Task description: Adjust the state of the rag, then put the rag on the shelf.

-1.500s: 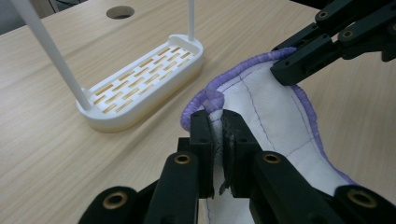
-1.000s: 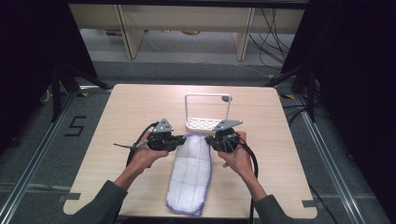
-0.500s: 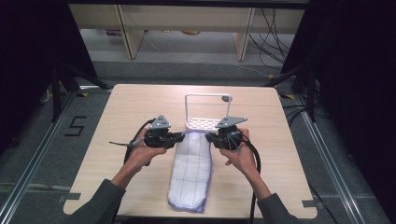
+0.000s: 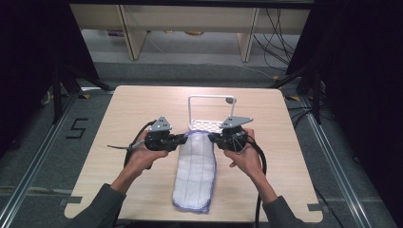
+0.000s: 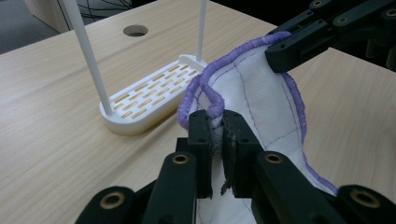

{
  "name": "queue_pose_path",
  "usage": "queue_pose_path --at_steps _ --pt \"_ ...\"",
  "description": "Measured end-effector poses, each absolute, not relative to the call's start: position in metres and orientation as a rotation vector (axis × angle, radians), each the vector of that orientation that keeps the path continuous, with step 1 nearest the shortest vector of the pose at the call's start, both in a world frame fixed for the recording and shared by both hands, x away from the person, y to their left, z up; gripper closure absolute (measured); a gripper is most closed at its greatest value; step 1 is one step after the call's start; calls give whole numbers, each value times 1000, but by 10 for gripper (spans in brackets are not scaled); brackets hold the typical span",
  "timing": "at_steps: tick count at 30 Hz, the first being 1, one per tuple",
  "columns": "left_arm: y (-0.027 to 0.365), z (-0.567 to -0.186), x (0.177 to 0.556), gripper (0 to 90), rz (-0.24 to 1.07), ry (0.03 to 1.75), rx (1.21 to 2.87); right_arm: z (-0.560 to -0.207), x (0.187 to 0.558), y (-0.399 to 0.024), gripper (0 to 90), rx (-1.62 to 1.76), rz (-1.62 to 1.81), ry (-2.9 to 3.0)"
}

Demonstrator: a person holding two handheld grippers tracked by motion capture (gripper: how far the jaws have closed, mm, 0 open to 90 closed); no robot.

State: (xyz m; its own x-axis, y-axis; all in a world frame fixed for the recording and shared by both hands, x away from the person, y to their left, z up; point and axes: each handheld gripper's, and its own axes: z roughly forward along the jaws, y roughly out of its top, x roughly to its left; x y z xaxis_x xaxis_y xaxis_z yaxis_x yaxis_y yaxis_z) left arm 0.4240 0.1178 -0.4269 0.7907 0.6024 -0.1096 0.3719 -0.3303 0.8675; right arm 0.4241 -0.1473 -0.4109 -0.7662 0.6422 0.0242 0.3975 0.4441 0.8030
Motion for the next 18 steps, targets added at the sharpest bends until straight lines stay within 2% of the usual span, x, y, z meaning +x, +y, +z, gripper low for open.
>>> queue_pose_path --at_steps 10,18 --pt "115 -428 424 821 292 736 1952 -413 424 -150 848 907 1213 2401" --pt "112 -417 423 828 293 708 1933 -397 418 -160 848 904 1238 2377"
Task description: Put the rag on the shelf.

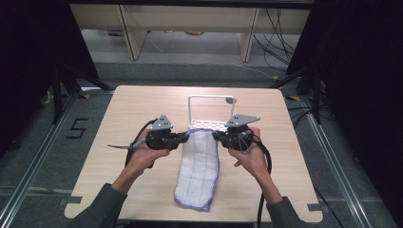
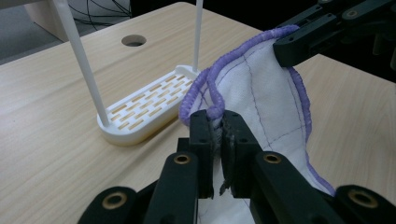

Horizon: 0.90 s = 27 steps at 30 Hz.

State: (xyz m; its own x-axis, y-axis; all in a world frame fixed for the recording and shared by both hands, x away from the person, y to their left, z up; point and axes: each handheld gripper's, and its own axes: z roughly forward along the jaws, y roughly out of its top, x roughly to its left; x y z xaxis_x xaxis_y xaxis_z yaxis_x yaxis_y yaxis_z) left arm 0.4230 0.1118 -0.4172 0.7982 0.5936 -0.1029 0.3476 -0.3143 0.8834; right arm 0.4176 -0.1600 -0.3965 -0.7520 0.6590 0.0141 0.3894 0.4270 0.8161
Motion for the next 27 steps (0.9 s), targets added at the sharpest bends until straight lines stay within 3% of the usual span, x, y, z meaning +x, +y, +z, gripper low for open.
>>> queue_pose_path --at_steps 11,27 --pt "100 -379 428 849 336 672 1925 -367 411 -169 849 883 1269 2302" --pt "103 -347 457 852 372 716 1882 -330 432 -174 850 883 1286 2258"
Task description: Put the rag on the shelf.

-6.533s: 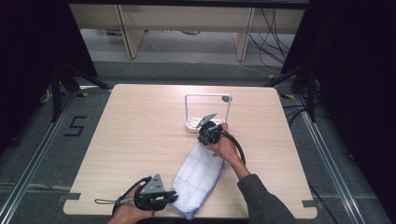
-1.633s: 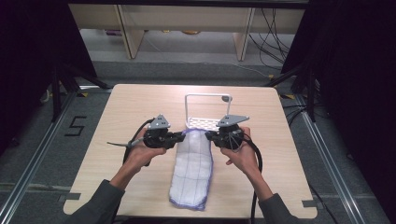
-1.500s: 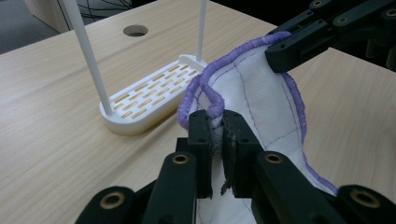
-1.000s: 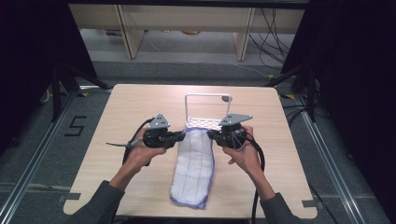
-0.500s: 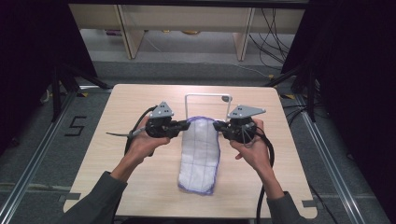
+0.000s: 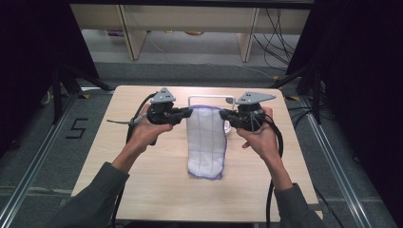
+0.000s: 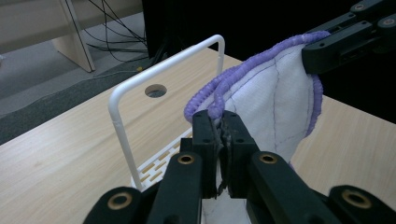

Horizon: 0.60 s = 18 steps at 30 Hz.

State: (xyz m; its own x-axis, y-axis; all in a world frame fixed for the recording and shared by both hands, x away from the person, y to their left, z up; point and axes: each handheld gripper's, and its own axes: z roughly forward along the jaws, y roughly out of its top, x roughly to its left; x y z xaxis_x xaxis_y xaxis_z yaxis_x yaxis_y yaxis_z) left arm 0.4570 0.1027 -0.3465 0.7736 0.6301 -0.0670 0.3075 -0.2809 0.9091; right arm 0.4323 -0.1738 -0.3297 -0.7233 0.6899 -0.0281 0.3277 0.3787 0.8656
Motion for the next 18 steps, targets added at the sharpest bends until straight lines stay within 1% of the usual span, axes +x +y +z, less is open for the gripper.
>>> queue_pose_path --at_steps 10,18 --pt "103 -308 471 850 443 708 1895 -296 444 -169 850 872 1306 2220" --pt "100 -293 477 848 486 708 1898 -283 455 -170 850 878 1311 2187"
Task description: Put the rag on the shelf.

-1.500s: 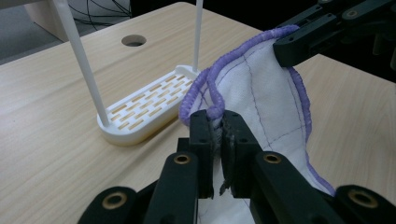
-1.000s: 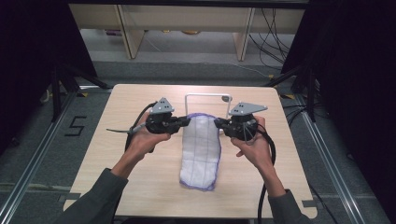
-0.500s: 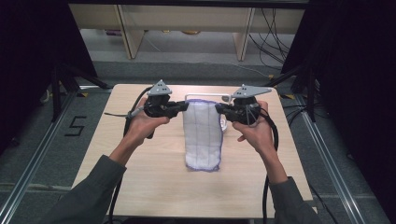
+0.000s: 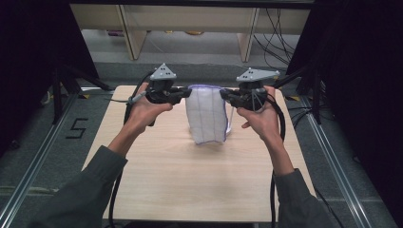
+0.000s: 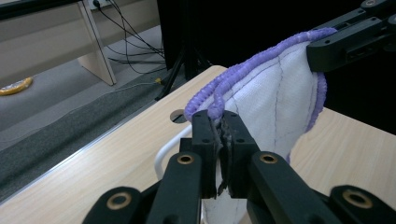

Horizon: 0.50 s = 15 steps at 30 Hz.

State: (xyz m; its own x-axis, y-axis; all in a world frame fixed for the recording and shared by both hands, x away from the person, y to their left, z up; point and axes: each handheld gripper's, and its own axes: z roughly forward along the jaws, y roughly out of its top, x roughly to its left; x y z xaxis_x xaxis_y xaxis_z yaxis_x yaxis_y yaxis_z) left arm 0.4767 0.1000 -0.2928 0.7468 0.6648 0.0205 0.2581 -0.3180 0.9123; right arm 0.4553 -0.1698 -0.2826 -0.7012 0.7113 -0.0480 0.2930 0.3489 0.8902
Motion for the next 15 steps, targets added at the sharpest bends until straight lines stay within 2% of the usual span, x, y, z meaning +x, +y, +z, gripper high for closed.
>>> queue_pose_path --at_steps 15 --pt "94 -275 502 847 521 728 1908 -269 483 -173 849 901 1300 2174"
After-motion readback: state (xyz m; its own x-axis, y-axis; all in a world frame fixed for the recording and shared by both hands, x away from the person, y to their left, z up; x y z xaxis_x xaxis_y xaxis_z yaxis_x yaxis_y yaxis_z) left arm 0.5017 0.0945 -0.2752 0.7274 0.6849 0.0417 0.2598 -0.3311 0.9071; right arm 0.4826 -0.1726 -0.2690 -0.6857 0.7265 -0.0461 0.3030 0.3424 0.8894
